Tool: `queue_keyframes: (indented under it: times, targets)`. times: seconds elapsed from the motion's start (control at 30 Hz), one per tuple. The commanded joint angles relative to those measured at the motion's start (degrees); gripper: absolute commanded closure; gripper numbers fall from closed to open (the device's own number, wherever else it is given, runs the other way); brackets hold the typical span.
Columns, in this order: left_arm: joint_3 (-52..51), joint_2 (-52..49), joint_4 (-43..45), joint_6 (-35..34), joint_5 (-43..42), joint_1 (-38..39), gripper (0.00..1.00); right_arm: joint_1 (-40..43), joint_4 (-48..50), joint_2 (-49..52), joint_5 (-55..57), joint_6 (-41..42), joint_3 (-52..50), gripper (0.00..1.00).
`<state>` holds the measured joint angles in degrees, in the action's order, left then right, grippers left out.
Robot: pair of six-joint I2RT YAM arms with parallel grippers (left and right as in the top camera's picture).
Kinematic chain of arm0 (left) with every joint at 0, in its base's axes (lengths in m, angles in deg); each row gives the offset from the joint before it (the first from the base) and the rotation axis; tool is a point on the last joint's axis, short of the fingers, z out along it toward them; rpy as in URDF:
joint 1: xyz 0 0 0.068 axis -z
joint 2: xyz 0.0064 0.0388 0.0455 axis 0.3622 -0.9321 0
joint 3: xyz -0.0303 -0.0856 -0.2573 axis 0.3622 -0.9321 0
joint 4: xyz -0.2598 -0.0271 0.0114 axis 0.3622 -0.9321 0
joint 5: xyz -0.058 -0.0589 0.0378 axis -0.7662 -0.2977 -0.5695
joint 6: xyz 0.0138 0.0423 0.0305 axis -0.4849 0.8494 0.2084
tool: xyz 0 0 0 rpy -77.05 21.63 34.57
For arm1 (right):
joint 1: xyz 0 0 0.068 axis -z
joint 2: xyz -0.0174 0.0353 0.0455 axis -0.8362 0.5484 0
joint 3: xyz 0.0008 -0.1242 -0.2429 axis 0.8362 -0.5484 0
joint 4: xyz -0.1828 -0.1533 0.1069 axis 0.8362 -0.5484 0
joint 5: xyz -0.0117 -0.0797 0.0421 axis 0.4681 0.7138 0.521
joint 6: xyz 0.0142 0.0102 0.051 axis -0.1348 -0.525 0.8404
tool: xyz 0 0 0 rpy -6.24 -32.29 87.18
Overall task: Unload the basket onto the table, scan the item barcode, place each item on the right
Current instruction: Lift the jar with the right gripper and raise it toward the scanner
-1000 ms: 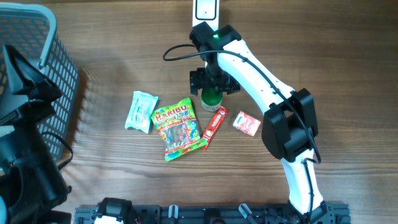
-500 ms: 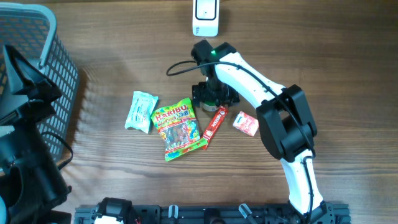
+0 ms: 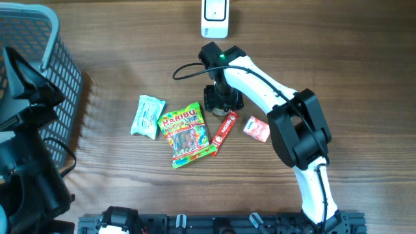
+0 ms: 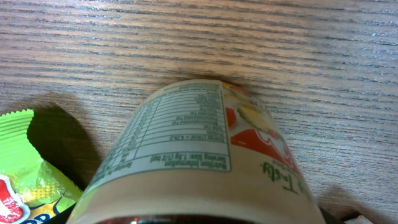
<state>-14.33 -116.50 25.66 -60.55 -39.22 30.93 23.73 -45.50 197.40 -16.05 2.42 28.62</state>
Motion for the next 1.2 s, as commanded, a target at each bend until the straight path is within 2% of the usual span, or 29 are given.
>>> queue_keyframes:
  times: [0.0, 0.17, 0.3, 0.4, 0.7, 0.97, 1.17]
  targets:
    - [0.48, 0.00, 0.13, 0.85, -0.72, 0.11, 0.00, 0.26, -1.66, 1.75, -0.26, -3.26, 0.50, 0.44]
    - [0.46, 0.00, 0.13, 0.85, -0.72, 0.11, 0.00, 0.26, -10.01, 1.60, -0.07, -6.40, 5.55, 0.46]
    - [0.48, 0.00, 0.13, 0.85, -0.72, 0.11, 0.00, 0.24, -18.12, 1.60, -0.63, -6.03, 9.05, 0.54]
    - [0.46, 0.00, 0.15, 0.85, -0.72, 0.11, 0.00, 0.26, -23.26, 1.29, -4.48, -5.73, 10.95, 0.56]
    - [0.46, 0.00, 0.15, 0.83, -0.72, 0.11, 0.00, -0.83, -24.52, 0.68, -28.94, -7.69, 10.95, 0.55]
    - [0.48, 0.00, 0.22, 0.83, -0.72, 0.11, 0.00, -5.20, -27.04, 0.68, -37.35, -7.67, 10.93, 0.51]
    - [0.46, 0.07, 0.39, 0.83, -0.74, 0.11, 0.00, -10.38, -27.04, 0.68, -39.10, -5.75, 10.93, 0.52]
